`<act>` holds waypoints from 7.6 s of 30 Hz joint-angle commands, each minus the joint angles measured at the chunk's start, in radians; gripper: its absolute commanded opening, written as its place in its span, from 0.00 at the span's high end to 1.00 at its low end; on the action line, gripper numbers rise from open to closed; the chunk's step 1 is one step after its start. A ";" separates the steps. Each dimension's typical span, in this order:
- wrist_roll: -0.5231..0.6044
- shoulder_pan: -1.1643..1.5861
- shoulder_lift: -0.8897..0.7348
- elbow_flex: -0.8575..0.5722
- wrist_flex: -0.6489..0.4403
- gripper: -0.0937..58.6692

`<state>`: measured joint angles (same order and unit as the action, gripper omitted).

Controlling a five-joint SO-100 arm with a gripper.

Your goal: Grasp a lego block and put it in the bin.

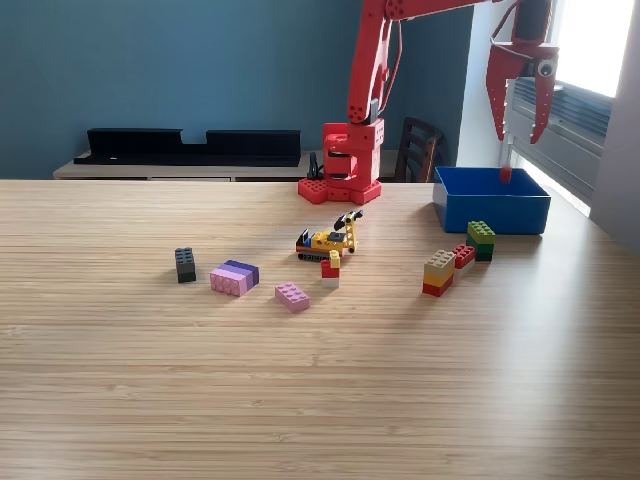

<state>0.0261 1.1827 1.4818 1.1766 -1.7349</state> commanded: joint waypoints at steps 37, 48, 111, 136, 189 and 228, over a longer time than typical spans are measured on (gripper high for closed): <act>-0.074 -0.881 0.026 -0.032 -0.041 1.00; -0.098 -0.950 0.028 -0.032 -0.041 1.00; 0.391 -1.790 0.009 0.207 0.471 0.53; 0.486 -1.735 0.002 0.310 0.620 0.56; 0.459 -1.813 -0.400 -0.069 0.472 0.72; 0.463 -1.825 -0.571 -0.291 0.324 1.00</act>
<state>0.4878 -0.6397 0.8866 0.9419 -1.4051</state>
